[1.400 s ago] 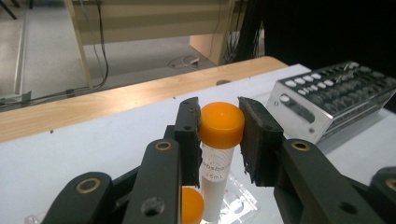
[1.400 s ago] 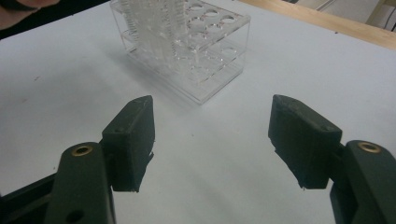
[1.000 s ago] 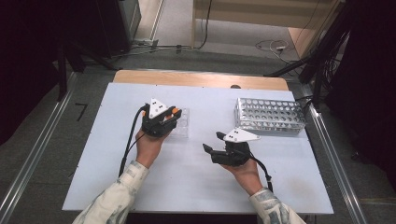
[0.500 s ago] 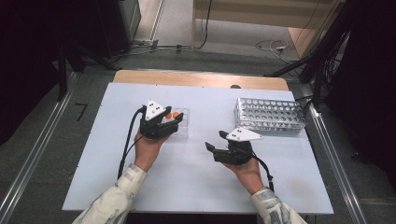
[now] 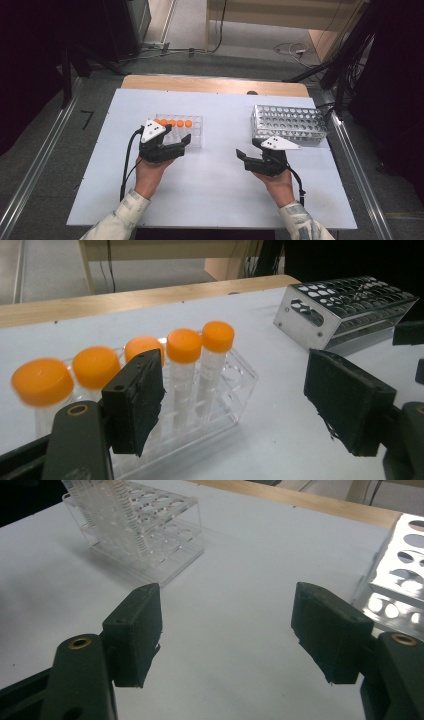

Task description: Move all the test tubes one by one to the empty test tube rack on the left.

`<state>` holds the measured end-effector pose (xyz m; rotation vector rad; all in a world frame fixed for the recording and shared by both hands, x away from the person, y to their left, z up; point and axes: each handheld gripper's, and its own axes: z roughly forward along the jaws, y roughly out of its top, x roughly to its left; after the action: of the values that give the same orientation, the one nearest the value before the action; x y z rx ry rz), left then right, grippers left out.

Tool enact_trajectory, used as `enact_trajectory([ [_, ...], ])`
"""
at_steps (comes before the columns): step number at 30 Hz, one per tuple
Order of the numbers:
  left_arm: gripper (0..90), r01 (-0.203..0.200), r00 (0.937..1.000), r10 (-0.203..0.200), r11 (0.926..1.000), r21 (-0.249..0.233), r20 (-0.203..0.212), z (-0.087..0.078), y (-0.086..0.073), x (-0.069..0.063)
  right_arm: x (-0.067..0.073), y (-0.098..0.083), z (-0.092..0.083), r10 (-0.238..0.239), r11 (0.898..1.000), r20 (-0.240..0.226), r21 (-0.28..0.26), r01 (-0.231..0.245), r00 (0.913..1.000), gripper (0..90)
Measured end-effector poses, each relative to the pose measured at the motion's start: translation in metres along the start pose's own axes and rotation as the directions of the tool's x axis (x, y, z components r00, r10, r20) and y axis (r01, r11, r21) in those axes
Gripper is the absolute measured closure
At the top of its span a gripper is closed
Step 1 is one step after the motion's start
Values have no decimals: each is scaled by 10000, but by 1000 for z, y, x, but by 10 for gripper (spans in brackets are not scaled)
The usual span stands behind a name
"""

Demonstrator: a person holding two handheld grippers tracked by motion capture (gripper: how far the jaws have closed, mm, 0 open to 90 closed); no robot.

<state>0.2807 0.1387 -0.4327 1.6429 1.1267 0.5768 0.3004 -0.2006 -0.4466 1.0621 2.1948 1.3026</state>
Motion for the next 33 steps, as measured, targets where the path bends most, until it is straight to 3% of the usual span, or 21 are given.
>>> enact_trajectory([
  [12, 213, 279, 9965, -279, 9996, -7, -791, -25, -21, 21, -19, -11, -17, 543, 9985, 361, -17, -542, 9979, 250],
  [33, 174, 505, 9896, -492, 9987, 69, -1350, -42, -40, 37, -37, -24, -36, 970, 9953, 763, -110, -964, 9924, 226],
])
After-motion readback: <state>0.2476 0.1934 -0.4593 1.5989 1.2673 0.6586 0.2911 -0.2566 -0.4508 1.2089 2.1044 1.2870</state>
